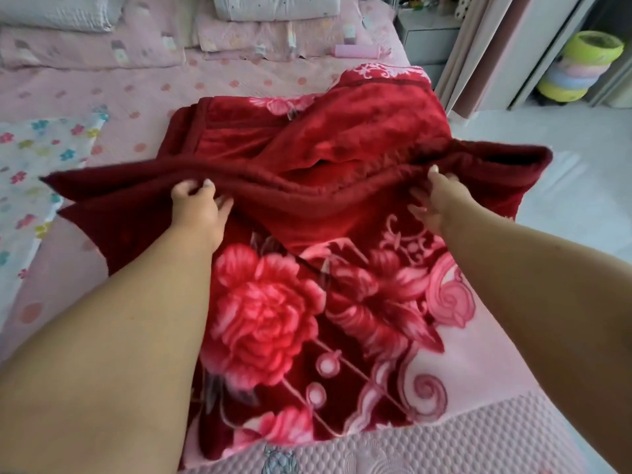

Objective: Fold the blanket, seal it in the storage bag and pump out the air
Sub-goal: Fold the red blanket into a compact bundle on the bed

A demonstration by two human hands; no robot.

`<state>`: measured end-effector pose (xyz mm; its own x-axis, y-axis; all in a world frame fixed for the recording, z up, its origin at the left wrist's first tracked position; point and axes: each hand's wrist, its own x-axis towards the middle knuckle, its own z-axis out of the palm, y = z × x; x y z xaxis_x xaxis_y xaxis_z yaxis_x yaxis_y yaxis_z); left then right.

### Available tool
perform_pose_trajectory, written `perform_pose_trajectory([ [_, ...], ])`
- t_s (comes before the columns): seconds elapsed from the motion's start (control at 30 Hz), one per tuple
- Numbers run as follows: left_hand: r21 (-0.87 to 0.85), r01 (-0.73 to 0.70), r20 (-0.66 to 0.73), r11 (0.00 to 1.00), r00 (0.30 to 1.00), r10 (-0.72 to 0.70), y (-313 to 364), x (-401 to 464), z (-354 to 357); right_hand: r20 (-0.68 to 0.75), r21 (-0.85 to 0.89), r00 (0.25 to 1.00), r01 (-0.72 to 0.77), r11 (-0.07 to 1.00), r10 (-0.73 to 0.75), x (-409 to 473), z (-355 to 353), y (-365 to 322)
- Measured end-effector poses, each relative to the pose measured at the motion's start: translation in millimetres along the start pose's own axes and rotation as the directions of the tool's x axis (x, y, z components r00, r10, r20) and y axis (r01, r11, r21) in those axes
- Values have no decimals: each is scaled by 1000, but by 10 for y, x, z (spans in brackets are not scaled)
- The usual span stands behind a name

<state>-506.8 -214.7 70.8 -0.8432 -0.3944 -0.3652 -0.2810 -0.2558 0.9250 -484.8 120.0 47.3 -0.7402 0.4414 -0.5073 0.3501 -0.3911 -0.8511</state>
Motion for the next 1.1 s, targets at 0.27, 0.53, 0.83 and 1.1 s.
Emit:
perform_pose_trajectory([
  [0.27, 876, -359, 348, 324, 933, 93, -1066, -362, -303, 199, -625, 976, 200, 755, -94, -286, -124, 1168],
  [0.53, 907, -347, 306, -237, 932, -194, -1787, -1217, -666, 573, -794, 813, 582, -175, 105, -998, -132, 1810],
  [0.83, 948, -270, 259, -169, 962, -84, -1755, -1733, -1483, 395, -919, 913, 392, 50, 102, -1708, 31, 2188],
  [1.1, 998, 45, -46, 39, 999, 9, -1584, -1795, -2477, 498, -847, 867, 484, 221, 8, -2500, 528, 2613],
])
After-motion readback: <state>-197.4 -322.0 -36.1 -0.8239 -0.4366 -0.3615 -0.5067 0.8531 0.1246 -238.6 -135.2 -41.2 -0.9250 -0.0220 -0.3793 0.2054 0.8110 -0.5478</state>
